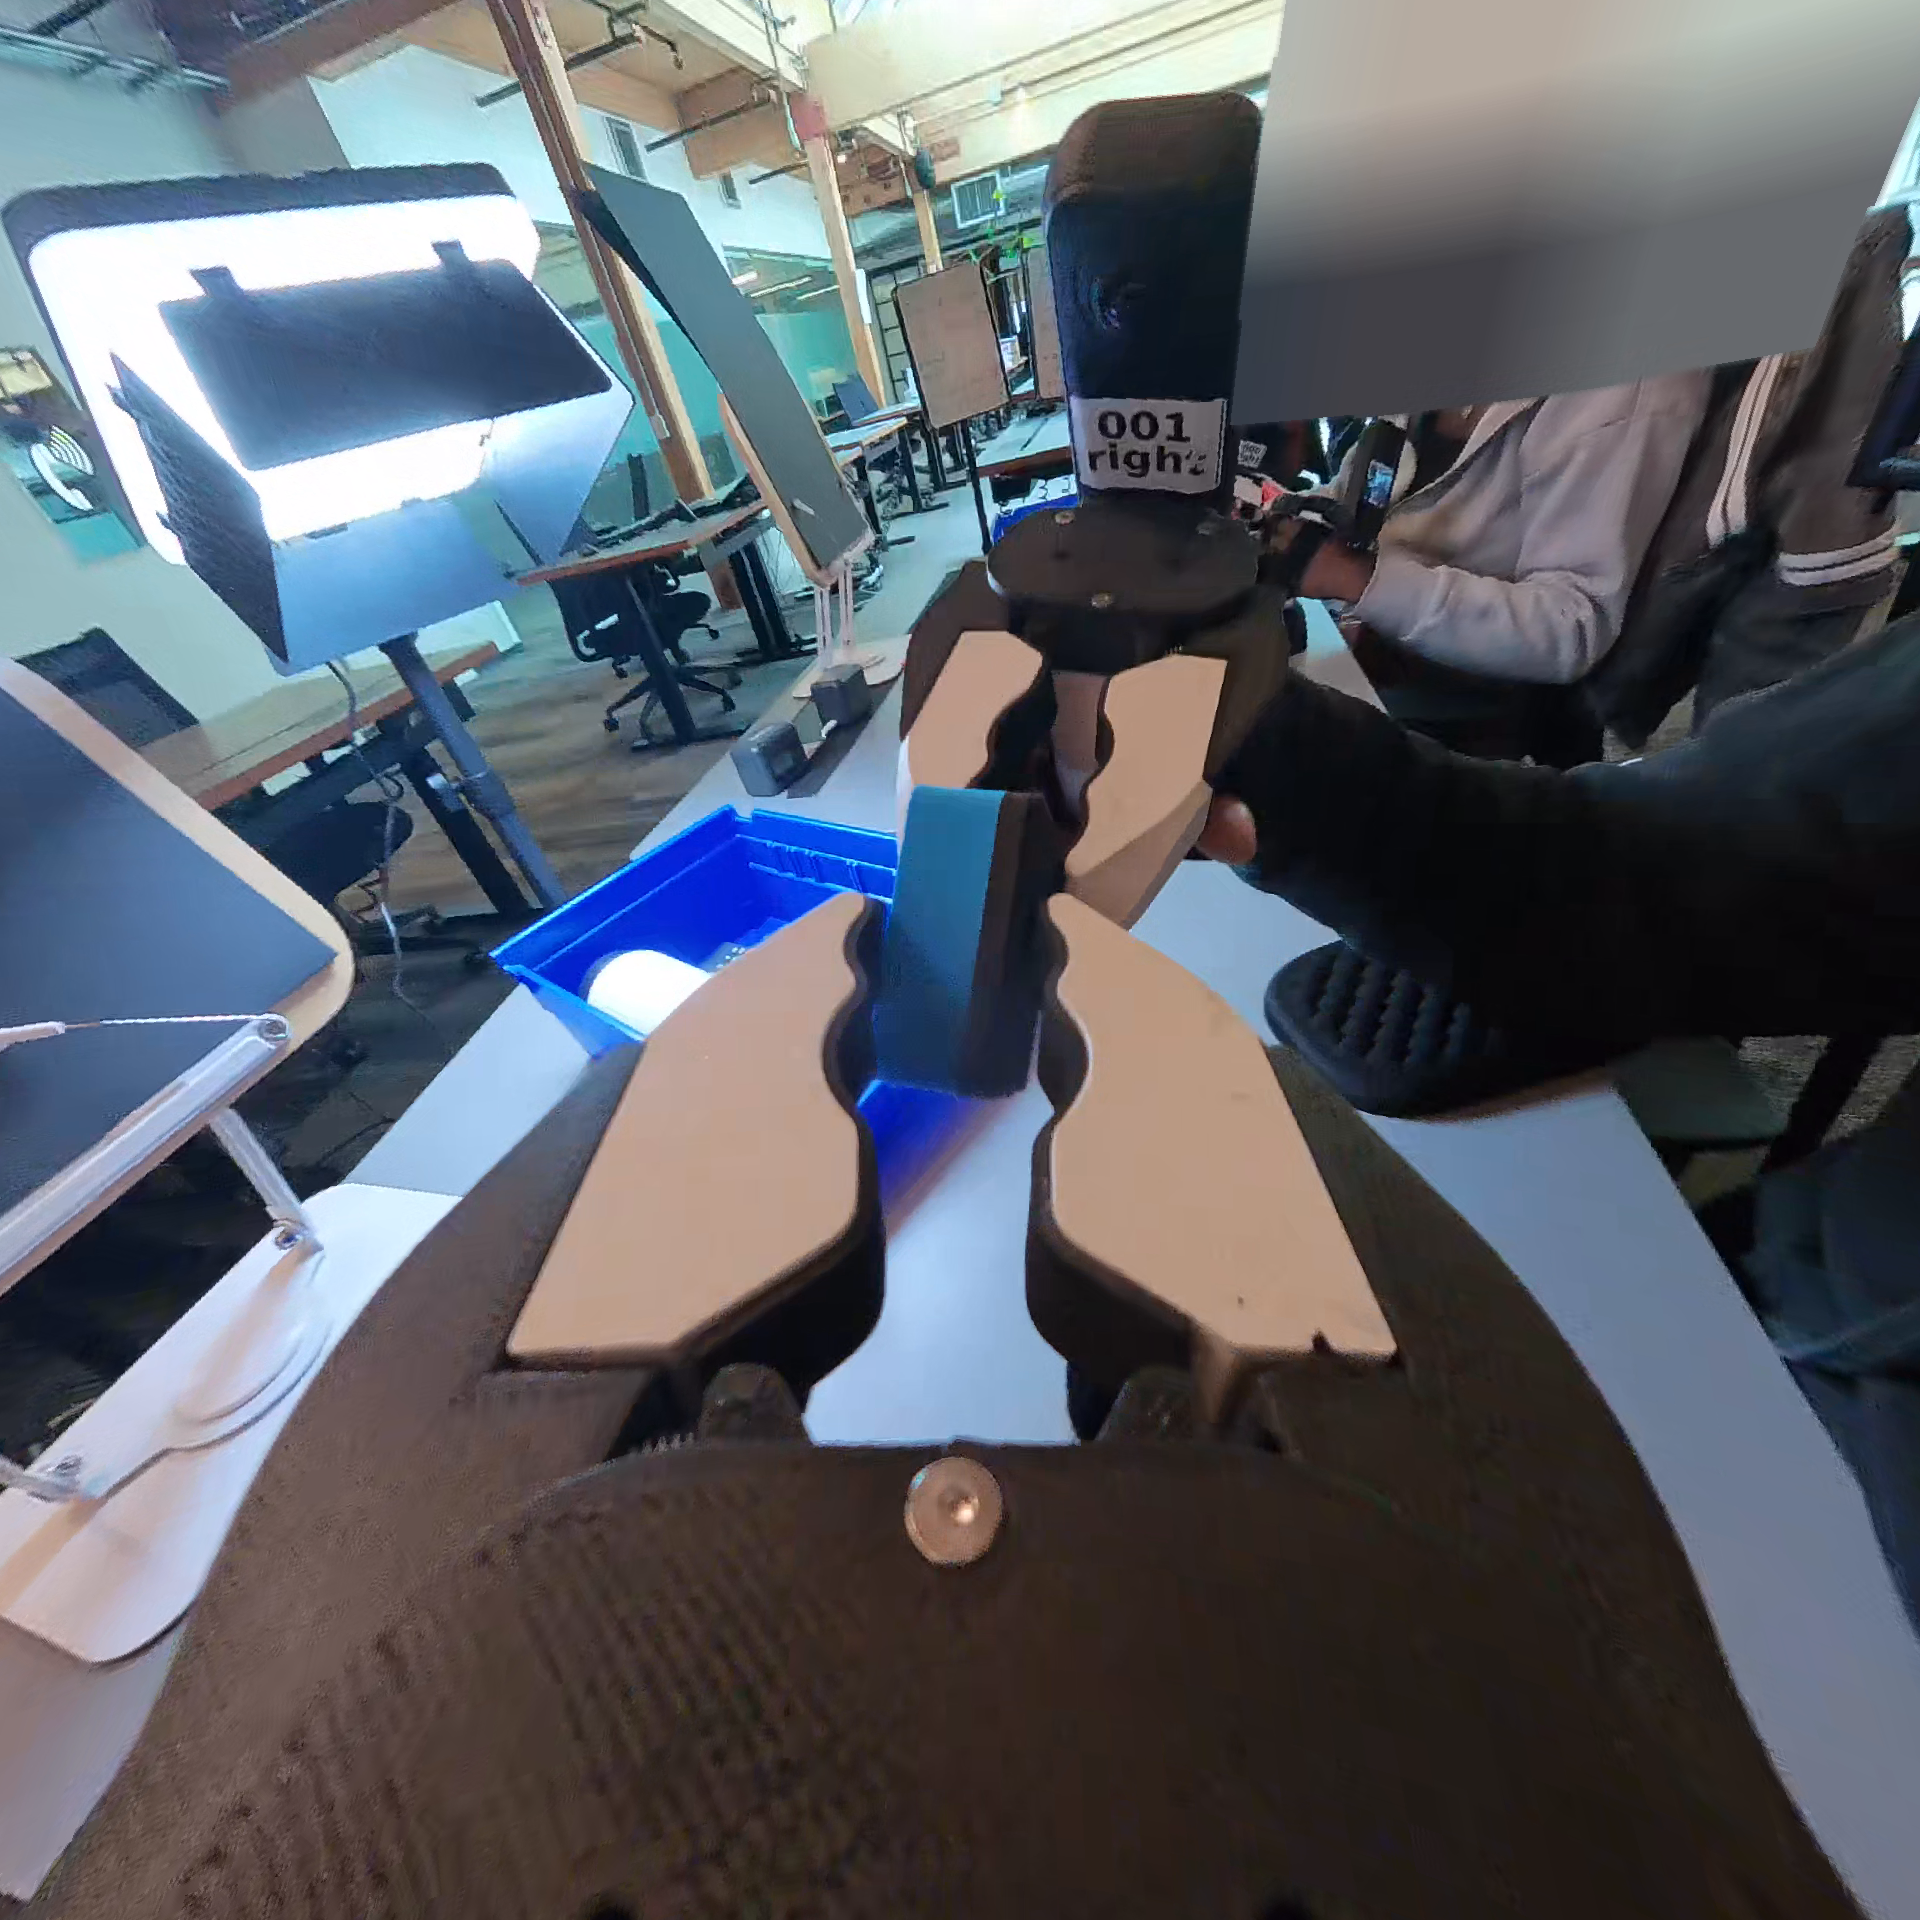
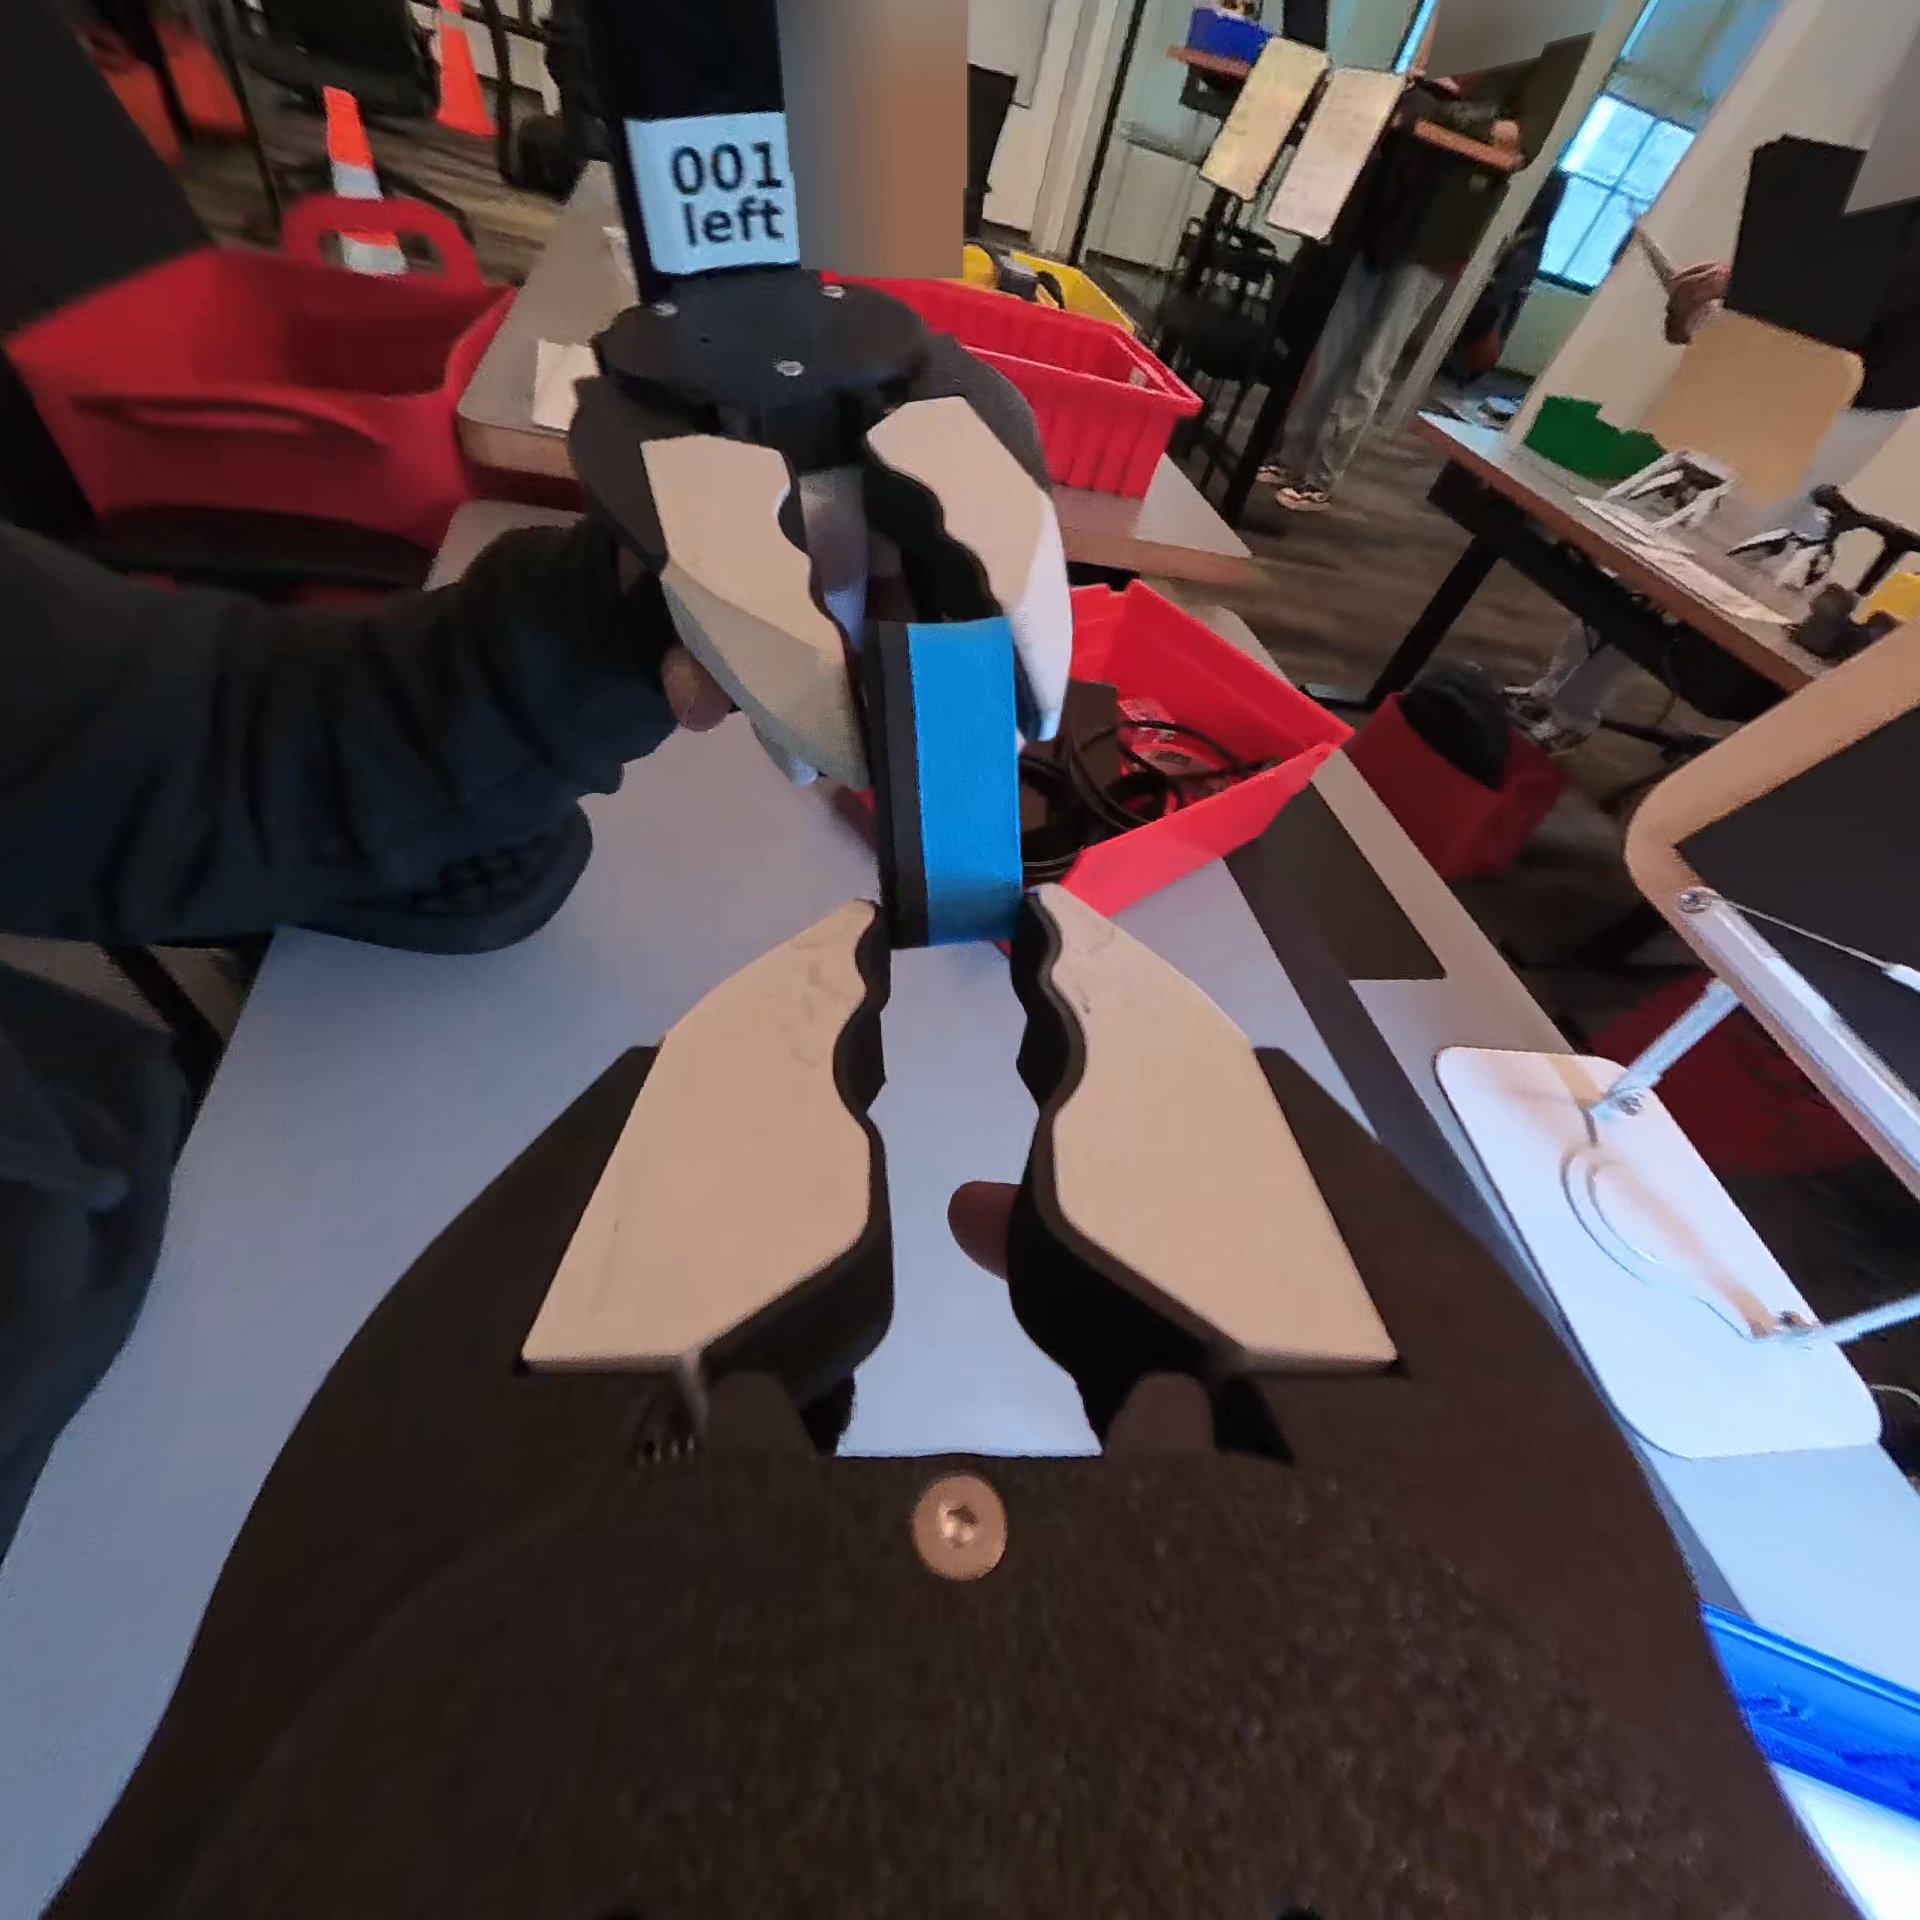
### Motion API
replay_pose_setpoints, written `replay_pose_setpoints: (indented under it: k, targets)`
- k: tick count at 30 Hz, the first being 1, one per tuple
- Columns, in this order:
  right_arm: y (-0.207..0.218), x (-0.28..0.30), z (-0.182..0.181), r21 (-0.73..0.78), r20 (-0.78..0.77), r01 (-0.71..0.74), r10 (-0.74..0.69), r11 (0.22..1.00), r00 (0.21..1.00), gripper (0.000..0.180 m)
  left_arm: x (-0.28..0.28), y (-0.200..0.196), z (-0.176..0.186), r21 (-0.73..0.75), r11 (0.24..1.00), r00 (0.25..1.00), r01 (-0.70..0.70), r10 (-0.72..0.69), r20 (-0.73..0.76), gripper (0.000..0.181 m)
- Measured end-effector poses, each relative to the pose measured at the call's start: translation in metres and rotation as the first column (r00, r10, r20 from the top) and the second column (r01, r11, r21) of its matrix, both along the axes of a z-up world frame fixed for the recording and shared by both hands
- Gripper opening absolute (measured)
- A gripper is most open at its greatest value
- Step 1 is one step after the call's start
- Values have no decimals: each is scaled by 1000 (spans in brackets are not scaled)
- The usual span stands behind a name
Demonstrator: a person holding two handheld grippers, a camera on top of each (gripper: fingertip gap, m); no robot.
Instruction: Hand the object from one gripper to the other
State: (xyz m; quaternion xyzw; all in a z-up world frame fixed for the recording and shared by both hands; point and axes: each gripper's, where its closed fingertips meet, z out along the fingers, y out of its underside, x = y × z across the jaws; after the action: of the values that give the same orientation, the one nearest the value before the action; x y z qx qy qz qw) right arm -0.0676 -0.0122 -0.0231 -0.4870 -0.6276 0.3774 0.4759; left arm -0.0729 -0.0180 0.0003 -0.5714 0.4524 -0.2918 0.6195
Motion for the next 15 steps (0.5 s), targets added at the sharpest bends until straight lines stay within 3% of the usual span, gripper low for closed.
replay_pose_setpoints:
  k: [3, 7, 12, 15]
  targets:
    - [-2, 2, 11, 2, -73, -24, 24, 1000, 997, 23, 1, 0, 8, -8, 1000, 998, 7, -6, 55, 27]
    - [8, 6, 42, 52, -277, 56, -39, 997, 960, 27, -8, 5, 31, -22, 1000, 961, 4, 2, 277, 24]
    - [15, 2, 57, 177, -397, 214, -129, 961, 909, 53, -24, 19, 48, -124, 992, 827, 21, 52, 560, 24]
    - [22, -7, 48, 355, -387, 345, -199, 869, 900, 66, -24, 21, 49, -208, 970, 755, 123, 44, 655, 24]
